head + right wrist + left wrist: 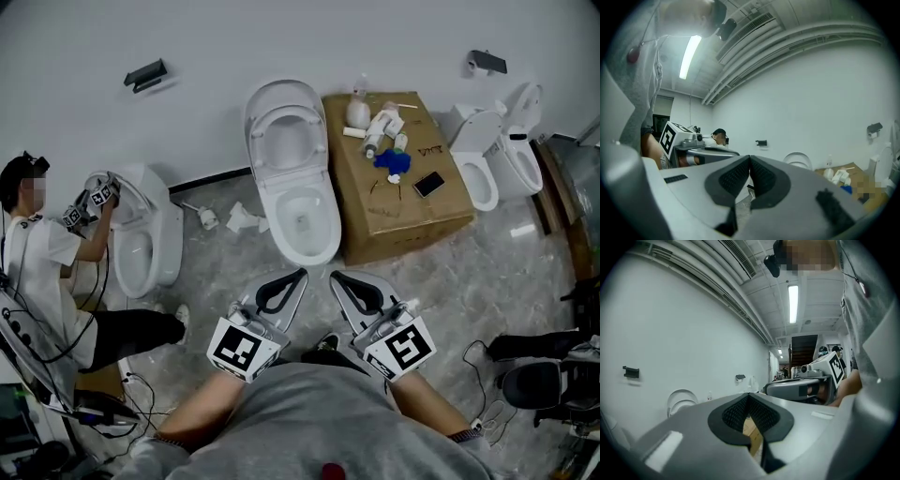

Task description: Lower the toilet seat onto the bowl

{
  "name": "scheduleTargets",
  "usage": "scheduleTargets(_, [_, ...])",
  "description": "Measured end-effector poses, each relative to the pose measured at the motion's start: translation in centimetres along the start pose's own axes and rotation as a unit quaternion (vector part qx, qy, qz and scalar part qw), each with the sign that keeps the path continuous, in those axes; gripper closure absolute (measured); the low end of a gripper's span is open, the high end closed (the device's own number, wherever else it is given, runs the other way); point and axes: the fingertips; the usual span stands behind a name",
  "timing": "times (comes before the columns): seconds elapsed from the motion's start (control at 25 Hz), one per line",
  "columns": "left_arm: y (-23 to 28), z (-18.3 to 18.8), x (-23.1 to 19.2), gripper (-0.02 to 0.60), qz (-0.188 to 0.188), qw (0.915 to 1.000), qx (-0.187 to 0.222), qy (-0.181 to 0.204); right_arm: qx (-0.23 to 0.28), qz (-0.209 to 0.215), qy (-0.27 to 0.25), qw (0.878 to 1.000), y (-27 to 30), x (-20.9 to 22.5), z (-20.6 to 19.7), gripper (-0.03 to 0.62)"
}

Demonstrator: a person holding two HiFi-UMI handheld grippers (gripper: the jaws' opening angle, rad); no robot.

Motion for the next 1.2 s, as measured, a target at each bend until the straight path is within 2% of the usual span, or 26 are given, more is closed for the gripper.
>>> scheduleTargets(0.32, [3.0, -0.2, 1.0, 0.573, 0.017, 0.9998, -0.011, -0.009, 0.004, 0.013, 0.010, 1.000, -0.8, 3.7, -0.4, 0.579])
scheduleTargets(0.48, [3.7, -0.6, 0.0, 0.573, 0.022, 0.9993, -0.019, -0.022, -0.001, 0.013, 0.011, 1.000, 0.1, 4.9, -0.8, 0.579])
scheduleTargets(0.64, [4.8, -1.2, -2.0, 0.572, 0.024, 0.9996, -0.013, -0.011, -0.010, 0.018, 0.012, 1.000, 1.9, 6.1, -1.5, 0.579])
scheduleTargets(0.96, [7.1, -0.9, -7.8, 0.573, 0.025, 0.9994, -0.008, -0.022, -0.024, 0.024, 0.004, 0.999, 7.4, 8.8, -0.9, 0.579])
scheduleTargets(1.08, [7.8, -1.0, -10.0, 0.573, 0.026, 0.9987, -0.018, -0.039, -0.027, 0.025, 0.005, 0.999, 9.6, 9.8, -1.0, 0.579])
scheduleTargets(1.2, [8.4, -1.2, -12.3, 0.573, 0.024, 0.9990, -0.016, -0.034, -0.032, 0.029, 0.003, 0.999, 11.9, 10.4, -1.0, 0.579])
Point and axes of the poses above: the fingertips, and each gripper's own axes: y forward along the fingers, x to its right, z out of its top, and after that the axes turned 3 degrees about -x, right-handed
